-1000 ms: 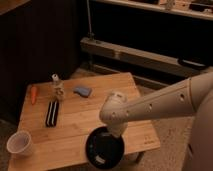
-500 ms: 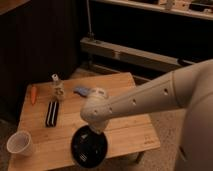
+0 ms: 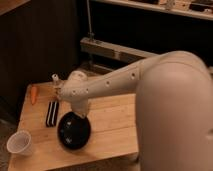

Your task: Drag the ceramic bowl in a circle

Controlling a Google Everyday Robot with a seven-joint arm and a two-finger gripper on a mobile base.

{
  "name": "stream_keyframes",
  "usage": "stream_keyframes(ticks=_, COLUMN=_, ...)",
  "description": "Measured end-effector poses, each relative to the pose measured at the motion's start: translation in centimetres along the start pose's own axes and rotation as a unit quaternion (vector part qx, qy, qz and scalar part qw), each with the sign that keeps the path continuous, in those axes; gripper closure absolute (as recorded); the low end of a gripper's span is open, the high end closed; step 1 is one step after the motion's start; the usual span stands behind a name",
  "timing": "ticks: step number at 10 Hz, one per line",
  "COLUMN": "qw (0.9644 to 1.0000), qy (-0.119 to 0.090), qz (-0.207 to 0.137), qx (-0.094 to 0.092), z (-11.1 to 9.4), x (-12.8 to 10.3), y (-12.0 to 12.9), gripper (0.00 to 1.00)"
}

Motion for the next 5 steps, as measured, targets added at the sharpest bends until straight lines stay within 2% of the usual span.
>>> stream_keyframes(ticks=2, qw=0.9999, qy=0.013, qz=0.011, qx=0.0, z=1.5, x=-2.1, y=-3.4, gripper=0.86)
stream_keyframes(ticks=5, qw=0.9982, qy=0.034, qz=0.05, qx=-0.002, z=4.1, x=-1.9, y=-8.7, gripper=0.86)
